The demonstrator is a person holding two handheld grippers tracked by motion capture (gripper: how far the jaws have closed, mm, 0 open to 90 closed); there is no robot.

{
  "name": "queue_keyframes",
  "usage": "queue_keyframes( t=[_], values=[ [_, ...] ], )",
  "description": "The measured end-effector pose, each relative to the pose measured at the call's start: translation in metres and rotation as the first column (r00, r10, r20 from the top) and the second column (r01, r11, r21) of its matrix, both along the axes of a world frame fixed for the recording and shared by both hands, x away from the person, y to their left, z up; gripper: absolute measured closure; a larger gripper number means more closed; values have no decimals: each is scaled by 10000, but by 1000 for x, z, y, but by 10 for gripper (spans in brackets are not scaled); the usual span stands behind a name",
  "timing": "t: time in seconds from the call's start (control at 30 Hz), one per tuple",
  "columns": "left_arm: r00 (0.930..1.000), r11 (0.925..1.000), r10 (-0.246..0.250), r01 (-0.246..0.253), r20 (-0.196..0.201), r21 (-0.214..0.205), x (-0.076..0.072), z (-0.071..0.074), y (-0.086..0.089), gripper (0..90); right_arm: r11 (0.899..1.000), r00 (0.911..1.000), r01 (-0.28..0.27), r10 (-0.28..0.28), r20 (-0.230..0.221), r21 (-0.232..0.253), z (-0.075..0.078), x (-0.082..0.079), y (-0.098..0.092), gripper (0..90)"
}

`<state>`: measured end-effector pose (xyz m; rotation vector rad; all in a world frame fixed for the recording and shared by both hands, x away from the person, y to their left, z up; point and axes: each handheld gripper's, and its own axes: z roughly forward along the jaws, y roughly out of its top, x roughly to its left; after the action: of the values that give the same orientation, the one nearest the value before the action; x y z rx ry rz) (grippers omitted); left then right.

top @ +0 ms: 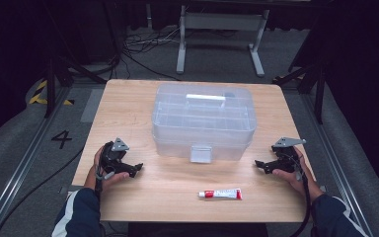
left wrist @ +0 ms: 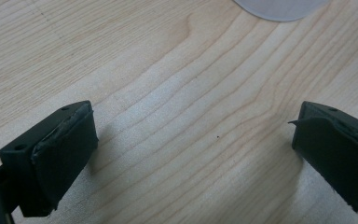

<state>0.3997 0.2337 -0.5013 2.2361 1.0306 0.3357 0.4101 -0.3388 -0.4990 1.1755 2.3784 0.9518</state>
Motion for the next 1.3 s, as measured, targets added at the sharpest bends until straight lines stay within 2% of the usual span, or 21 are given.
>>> queue_keyframes(
  t=[0.17, 0.63, 0.7, 0.73, 0.77, 0.8, 0.83, 0.93, 1.0, 1.1, 1.3],
  values=[
    [9999, 9999, 111, -111, -34, -58, -1, 0, -1, 3, 10000, 10000, -52, 52, -16, -11, 0, 0, 0, 4],
    [10000, 10000, -44, 44, -43, -66, 0, 0, 0, 2, 9999, 9998, -166, 166, -78, -28, 1, -2, -2, 8],
    [10000, 10000, -51, 50, -47, -70, 0, 0, 0, 2, 9998, 9997, -209, 209, -160, -51, 2, -2, -4, 44],
    [10000, 10000, -29, 29, -47, -65, -1, 0, 0, 2, 9998, 9997, -205, 205, -155, -24, 4, -3, -5, 94],
    [10000, 10000, -6, 5, -31, -75, -1, 0, 0, 3, 9997, 9997, -241, 241, -81, 4, 5, -3, -6, 155],
    [10000, 10000, -6, 5, -31, -75, -1, 0, 0, 4, 9997, 9997, -241, 241, -81, 4, 5, -3, -6, 155],
    [10000, 10000, 31, -31, -19, -73, -1, 0, 0, 4, 9997, 9997, -252, 253, -45, 42, 6, -3, -7, 199],
    [10000, 10000, 41, -41, 4, -4, -2, 0, 0, 5, 9990, 9993, -381, 382, 12, -218, 8, -4, -5, 181],
    [10000, 10000, 49, -49, 11, -7, -2, 0, 0, 5, 9985, 9985, -540, 540, 32, -110, 10, -6, -3, 210],
    [10000, 10000, 44, -44, 2, 6, -1, 0, 0, 5, 9978, 9975, -670, 669, 209, 20, 15, -8, -2, 206],
    [10000, 10000, 46, -46, 14, -18, -2, 0, 0, 5, 9955, 9931, -939, 926, 724, 156, 31, -15, 4, 224]
  ],
)
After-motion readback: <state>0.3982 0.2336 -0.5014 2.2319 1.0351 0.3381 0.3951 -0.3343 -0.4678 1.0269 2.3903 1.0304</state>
